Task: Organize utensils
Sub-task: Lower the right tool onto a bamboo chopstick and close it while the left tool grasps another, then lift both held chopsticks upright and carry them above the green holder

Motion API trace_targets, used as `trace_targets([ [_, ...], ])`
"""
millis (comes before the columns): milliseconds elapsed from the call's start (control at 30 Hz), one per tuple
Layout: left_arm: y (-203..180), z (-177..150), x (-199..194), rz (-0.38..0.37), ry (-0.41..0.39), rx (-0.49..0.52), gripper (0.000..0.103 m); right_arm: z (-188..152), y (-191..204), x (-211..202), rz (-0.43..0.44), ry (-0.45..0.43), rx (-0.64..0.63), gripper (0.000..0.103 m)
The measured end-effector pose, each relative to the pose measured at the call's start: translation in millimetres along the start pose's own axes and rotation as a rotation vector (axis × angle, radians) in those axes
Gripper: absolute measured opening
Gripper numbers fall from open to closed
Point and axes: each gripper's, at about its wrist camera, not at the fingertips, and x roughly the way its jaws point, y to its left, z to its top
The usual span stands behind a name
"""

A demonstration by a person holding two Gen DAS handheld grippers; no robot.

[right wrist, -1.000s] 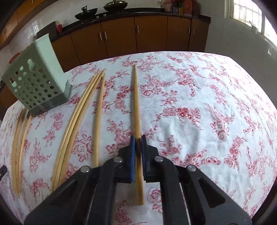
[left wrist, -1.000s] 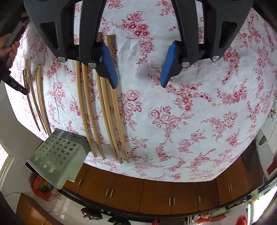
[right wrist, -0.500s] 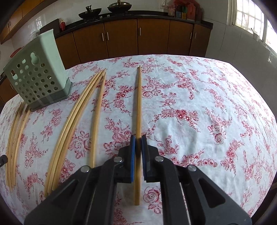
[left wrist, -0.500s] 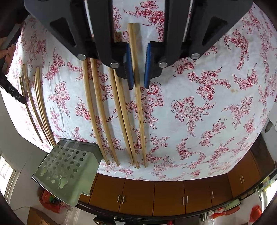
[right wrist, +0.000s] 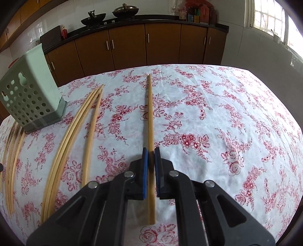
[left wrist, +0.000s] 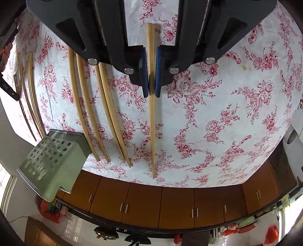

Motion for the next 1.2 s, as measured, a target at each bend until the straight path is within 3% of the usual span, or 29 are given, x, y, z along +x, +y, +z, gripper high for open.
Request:
trace_targets([
  [900,-10.4,-31.4,-20.2,0.052,-0.037,0.056,0.007,-25.0,-4.9,-20.6,0.028,-0.006,-0.001,0.008],
  [1033,-8.3,-31.9,-26.4,0.042,-0.029,0.047,0.007,-28.0,-11.4,-36.0,0.054,-0.055,0.015,0.008],
  [1200,-2.1,-23.7,-54.0,0.015,-0.102,0.034,0.007,-23.3,-18.4,-65.0,0.063,-0.147,0.012,0.008],
])
